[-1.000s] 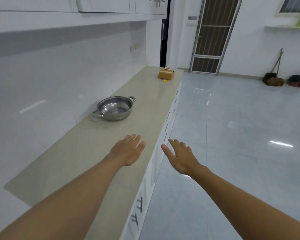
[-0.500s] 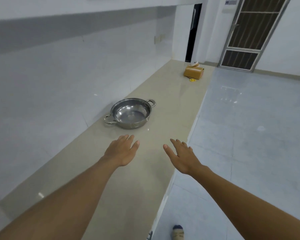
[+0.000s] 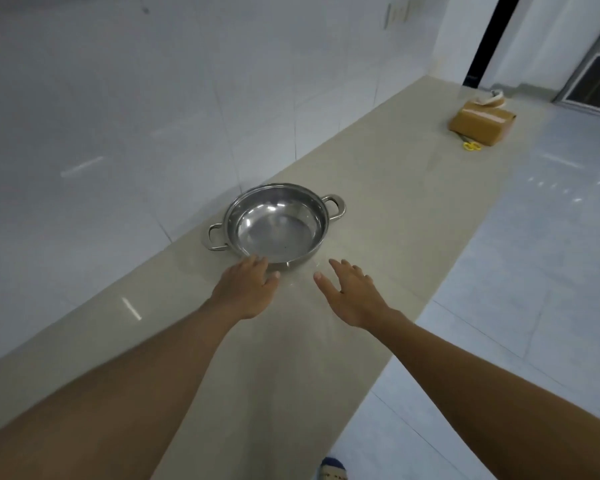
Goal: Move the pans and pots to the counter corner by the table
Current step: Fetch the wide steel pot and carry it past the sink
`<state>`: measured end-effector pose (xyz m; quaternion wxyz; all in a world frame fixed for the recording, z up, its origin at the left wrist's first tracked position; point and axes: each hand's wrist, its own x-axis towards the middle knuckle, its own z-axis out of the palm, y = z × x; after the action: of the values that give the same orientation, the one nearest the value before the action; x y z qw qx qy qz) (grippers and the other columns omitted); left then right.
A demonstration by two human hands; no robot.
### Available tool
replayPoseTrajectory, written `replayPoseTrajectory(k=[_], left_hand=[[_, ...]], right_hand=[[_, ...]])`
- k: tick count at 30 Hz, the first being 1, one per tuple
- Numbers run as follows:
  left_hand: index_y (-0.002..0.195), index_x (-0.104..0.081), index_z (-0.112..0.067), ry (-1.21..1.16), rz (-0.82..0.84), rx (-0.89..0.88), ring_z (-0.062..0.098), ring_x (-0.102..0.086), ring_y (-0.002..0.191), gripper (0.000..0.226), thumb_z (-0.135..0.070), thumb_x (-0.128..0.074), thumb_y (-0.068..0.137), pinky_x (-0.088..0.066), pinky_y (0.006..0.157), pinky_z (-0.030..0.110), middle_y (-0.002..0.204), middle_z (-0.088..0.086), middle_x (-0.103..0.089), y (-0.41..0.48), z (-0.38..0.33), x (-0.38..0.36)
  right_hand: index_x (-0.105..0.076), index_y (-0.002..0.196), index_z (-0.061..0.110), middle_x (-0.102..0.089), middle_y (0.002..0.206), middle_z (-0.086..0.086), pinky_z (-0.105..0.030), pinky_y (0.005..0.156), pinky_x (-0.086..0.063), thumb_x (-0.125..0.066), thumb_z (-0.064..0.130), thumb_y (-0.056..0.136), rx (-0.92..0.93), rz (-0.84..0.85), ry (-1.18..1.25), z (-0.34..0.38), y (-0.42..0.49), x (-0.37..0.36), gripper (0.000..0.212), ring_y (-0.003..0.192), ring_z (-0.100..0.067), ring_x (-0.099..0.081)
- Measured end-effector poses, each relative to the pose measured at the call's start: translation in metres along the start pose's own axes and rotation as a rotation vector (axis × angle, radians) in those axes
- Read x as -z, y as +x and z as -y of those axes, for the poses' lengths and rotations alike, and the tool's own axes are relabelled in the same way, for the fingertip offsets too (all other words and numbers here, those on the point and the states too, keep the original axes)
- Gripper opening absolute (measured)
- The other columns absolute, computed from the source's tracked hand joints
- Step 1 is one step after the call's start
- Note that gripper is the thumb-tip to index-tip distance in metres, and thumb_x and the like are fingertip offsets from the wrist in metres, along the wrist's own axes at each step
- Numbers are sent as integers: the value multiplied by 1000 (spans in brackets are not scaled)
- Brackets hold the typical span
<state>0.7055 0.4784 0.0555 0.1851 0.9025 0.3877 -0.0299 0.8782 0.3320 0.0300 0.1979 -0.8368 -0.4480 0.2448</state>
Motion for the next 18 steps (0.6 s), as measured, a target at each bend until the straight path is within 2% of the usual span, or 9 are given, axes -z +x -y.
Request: replayPoseTrajectory(k=[2,6,10,12,14,15,18], left_hand=[[125,-51,-12,1,-1,35,29,-46,124,40,-41,-37,101,-38,103,43,126,8,-52,33,-1,-14],[121,-53,-14,20,26,123,29,-40,129,37,-38,-33,102,-32,108,44,128,9,-50,63,4,-29],[131,-50,-15,106,77,194,30,-32,132,41,-27,-25,102,-29,105,44,137,9,-46,76,15,-40],[128,-53,-13,73,16,190,30,-37,127,40,-24,-23,103,-30,102,42,132,9,-52,76,16,-41],[110,-62,-10,68,-49,158,31,-48,116,38,-22,-27,103,-33,98,41,117,13,-60,75,16,-38],[99,-66,-8,74,-70,150,33,-54,108,38,-21,-31,103,-37,95,40,108,16,-63,74,17,-35],[86,-72,2,36,-67,173,36,-62,91,38,-20,-45,100,-51,82,42,92,21,-66,67,21,-29]], right_hand=[[-26,158,20,-25,164,-11,-54,122,-16,-29,65,99,26,31,-27,-10,43,4,74,152,-30,-19],[-31,155,23,-31,159,-9,-56,118,-24,-33,60,100,119,36,-59,-12,90,2,66,146,-33,-28],[-32,155,19,-20,165,-6,-54,121,-15,-33,56,102,210,71,-154,-20,121,-8,65,152,-30,-13],[-44,148,15,-34,159,-8,-50,121,-17,-35,50,103,254,32,-173,-23,127,-9,58,150,-32,-17],[-67,121,10,-57,134,-11,-45,116,-27,-42,41,103,312,-51,-183,-23,129,-7,43,136,-33,-35],[-73,104,7,-63,118,-12,-43,112,-31,-45,36,103,335,-87,-192,-24,130,-5,40,125,-32,-44],[-68,73,3,-60,76,-11,-44,98,-42,-52,27,100,360,-122,-221,-24,129,1,40,90,-29,-55]])
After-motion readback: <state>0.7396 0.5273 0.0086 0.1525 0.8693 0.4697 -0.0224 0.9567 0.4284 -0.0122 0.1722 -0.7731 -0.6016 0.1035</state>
